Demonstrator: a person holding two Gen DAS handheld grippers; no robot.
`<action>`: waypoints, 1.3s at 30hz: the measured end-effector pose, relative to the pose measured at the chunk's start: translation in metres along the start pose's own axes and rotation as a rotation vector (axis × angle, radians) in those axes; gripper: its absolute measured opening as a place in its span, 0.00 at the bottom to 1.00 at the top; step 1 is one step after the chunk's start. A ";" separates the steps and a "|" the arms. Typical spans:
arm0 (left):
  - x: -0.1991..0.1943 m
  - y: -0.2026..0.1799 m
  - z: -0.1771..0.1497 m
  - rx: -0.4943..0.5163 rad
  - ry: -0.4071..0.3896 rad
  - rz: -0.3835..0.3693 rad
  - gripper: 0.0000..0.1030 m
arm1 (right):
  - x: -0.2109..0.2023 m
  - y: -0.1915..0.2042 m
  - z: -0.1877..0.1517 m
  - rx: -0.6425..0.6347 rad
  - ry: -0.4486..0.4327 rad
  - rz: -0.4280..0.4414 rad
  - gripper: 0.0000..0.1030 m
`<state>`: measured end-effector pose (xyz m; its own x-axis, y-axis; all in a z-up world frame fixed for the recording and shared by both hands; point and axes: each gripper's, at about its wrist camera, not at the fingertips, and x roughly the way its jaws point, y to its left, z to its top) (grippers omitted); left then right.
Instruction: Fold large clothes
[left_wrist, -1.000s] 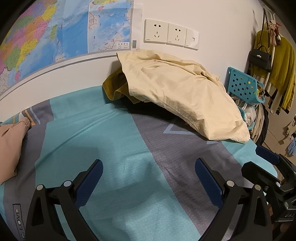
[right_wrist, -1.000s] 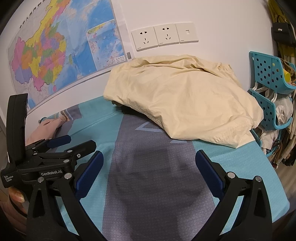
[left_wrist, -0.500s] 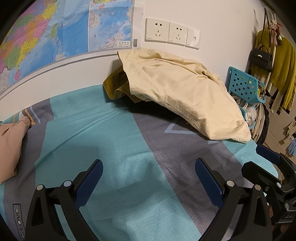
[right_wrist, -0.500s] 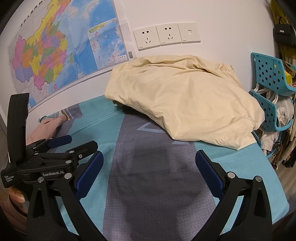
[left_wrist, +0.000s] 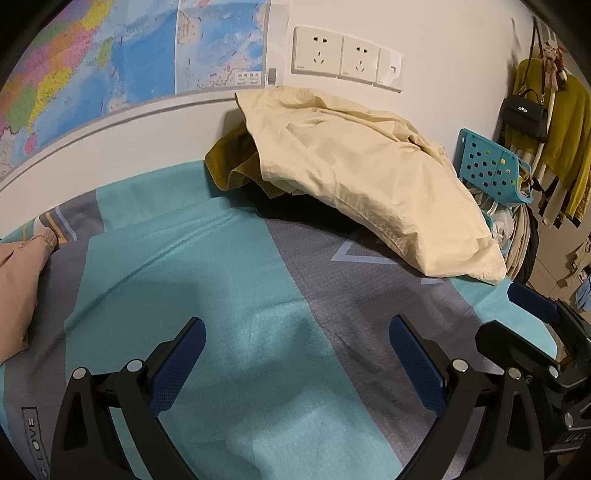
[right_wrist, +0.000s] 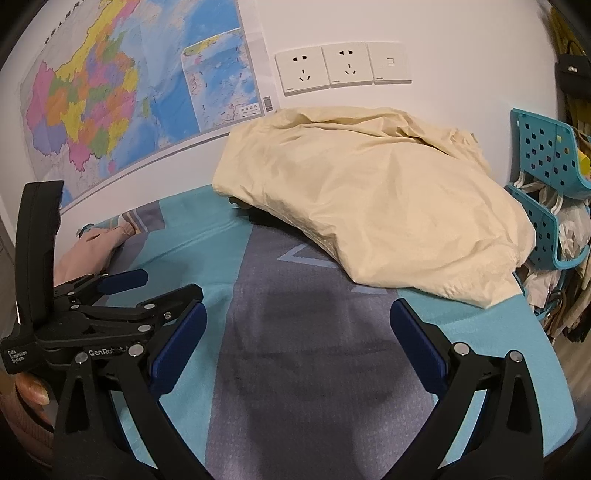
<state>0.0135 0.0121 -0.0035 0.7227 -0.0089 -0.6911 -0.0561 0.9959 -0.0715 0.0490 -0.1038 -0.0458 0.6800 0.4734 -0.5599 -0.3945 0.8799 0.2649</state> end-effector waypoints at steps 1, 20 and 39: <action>0.001 0.002 0.001 -0.003 0.001 -0.002 0.93 | 0.002 0.000 0.002 -0.005 0.001 -0.004 0.95; 0.041 0.057 0.037 -0.036 0.037 0.158 0.93 | 0.106 0.030 0.054 -0.410 0.041 -0.215 0.94; 0.054 0.072 0.048 -0.024 0.038 0.164 0.93 | 0.137 0.027 0.099 -0.474 -0.021 -0.291 0.26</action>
<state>0.0810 0.0872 -0.0114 0.6757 0.1501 -0.7217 -0.1884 0.9817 0.0278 0.1927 -0.0112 -0.0374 0.8131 0.2182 -0.5397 -0.4197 0.8622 -0.2836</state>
